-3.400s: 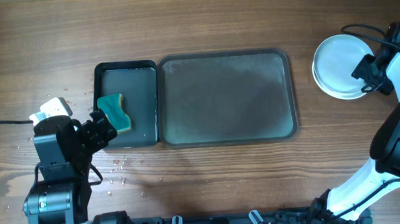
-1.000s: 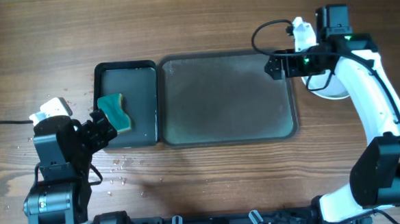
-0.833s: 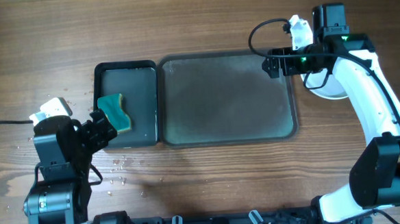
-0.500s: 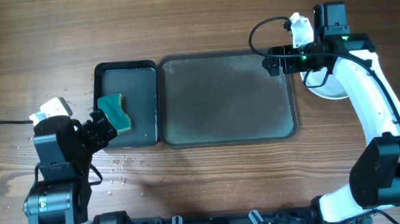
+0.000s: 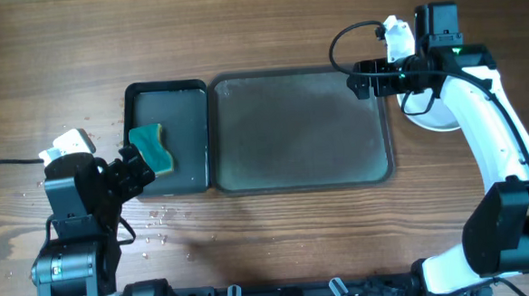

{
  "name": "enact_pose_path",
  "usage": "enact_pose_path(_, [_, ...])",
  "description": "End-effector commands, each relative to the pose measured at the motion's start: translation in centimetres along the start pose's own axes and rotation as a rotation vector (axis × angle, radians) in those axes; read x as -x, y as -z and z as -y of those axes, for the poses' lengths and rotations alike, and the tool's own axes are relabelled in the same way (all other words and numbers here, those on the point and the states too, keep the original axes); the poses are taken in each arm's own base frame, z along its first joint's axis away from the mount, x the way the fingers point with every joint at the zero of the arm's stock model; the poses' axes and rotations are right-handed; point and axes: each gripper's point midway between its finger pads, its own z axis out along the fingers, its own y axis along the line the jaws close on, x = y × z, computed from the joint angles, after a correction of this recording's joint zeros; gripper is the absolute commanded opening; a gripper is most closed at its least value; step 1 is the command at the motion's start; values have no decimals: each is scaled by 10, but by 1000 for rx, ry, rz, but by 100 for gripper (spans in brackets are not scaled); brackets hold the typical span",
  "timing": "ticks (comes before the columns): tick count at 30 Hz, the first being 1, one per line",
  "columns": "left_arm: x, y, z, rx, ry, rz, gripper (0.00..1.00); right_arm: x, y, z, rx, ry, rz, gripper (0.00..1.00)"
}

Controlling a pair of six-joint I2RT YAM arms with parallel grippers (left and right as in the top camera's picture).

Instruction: Clean dirty plates on tray and stack at the side

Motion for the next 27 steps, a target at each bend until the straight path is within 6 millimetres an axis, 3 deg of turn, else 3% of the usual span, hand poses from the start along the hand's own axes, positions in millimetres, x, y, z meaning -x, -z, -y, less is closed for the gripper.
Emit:
enact_pose_path(1, [6, 3, -1, 5, -4, 20, 100, 18, 50, -15, -22, 68, 137, 100])
enact_pose_path(7, [6, 3, -1, 5, -4, 20, 100, 32, 137, -43, -44, 143, 365, 100])
enact_pose_path(8, [6, 3, -1, 5, -4, 20, 100, 32, 149, -47, -46, 153, 395, 100])
enact_pose_path(10, [6, 3, -1, 5, -4, 20, 100, 29, 192, -58, -74, 185, 506, 100])
enact_pose_path(13, [6, 3, -1, 5, -4, 20, 100, 23, 234, -62, -144, 201, 614, 100])
enact_pose_path(20, [6, 3, -1, 5, -4, 20, 100, -18, 336, -88, -228, 257, 899, 99])
enact_pose_path(24, [6, 3, -1, 5, -4, 20, 100, -52, 379, -106, -249, 312, 1040, 100])
enact_pose_path(27, [6, 3, -1, 5, -4, 20, 100, -77, 399, -115, -257, 335, 1122, 99])
